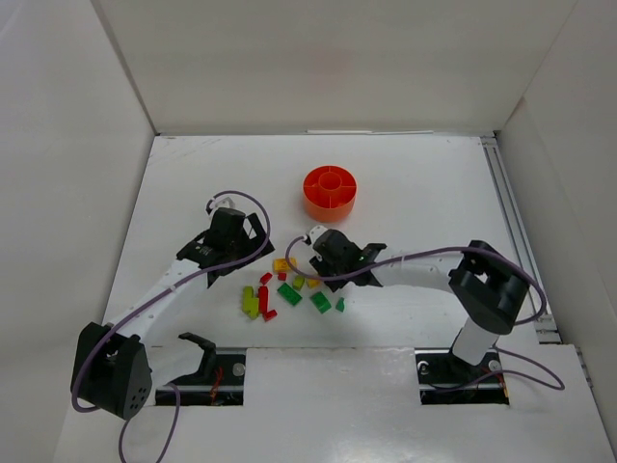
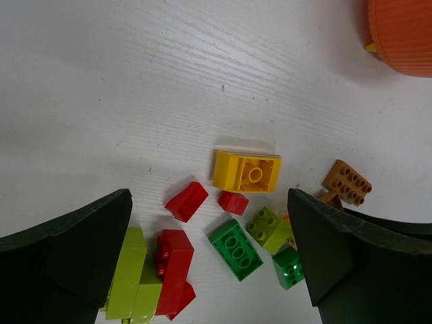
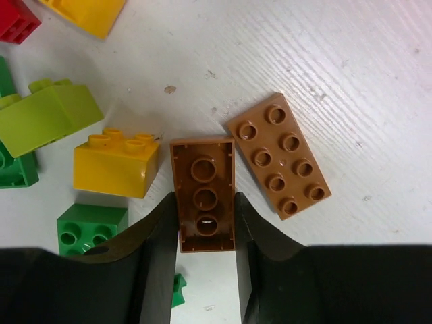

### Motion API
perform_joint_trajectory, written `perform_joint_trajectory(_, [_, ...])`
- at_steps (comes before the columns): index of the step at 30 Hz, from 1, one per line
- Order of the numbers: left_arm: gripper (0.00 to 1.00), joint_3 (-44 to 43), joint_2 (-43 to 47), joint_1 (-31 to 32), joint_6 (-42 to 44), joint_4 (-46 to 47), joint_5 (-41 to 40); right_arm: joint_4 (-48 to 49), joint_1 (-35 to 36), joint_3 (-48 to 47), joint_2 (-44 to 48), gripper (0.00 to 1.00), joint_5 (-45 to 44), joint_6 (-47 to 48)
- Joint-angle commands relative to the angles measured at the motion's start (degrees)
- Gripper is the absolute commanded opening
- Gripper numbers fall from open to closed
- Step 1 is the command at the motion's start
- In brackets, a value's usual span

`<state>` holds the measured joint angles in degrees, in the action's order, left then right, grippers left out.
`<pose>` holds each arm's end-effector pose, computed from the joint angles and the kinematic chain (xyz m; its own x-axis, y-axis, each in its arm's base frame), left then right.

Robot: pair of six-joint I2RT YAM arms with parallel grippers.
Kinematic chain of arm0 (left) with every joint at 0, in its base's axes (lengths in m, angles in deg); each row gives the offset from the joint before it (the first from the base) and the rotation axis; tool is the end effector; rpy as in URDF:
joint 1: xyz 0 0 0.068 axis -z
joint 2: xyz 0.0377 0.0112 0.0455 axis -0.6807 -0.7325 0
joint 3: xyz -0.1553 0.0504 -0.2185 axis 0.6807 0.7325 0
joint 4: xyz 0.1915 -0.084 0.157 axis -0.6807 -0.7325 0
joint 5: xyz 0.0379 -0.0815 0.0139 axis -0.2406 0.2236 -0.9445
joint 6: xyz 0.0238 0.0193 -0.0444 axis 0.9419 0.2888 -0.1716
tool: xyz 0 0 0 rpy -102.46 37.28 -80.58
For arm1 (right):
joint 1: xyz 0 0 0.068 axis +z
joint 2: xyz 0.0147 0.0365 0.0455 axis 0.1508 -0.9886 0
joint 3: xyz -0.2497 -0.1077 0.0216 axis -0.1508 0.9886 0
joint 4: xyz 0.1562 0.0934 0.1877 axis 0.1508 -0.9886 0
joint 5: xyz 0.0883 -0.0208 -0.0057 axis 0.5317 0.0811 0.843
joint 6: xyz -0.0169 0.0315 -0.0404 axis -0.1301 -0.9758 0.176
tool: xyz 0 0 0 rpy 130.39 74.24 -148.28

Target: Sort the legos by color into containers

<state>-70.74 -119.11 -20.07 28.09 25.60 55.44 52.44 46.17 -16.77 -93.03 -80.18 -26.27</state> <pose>0.2138 -0.0880 0.2326 -0.6964 -0.4103 -0.5888 -0.1333 0.8801 -0.4557 0.1995 0.2733 0.1651 -0.5717 -0.5935 -0.5665 -0.6883 0.7227 -0.0625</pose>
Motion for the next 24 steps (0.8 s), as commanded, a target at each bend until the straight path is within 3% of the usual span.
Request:
perform_joint_trajectory(1, [0.99, -2.68, 1.37, 0.29, 0.85, -0.59, -0.01, 1.32, 0.35, -0.72, 4.30, 0.32, -2.67, -1.48])
perform_joint_trajectory(8, [0.99, -2.68, 1.90, 0.29, 1.37, 0.99, 1.22, 4.82, 0.35, -0.20, 15.89, 0.26, -4.95, 5.89])
perform_joint_trajectory(12, [0.99, -2.68, 1.90, 0.29, 1.90, 3.27, 2.46, 11.58, -5.07, -0.20, 20.21, 0.24, -1.99, 15.29])
perform_joint_trajectory(17, [0.99, -3.82, 0.75, 0.29, 2.43, 3.80, 2.46, 21.17, -13.62, -1.16, 18.47, 0.23, 10.24, 23.90])
perform_joint_trajectory(24, [0.99, -5.58, -1.80, 0.29, 3.58, 6.44, 2.46, 29.41, -14.85, -5.47, 10.73, 0.23, 6.91, 25.25])
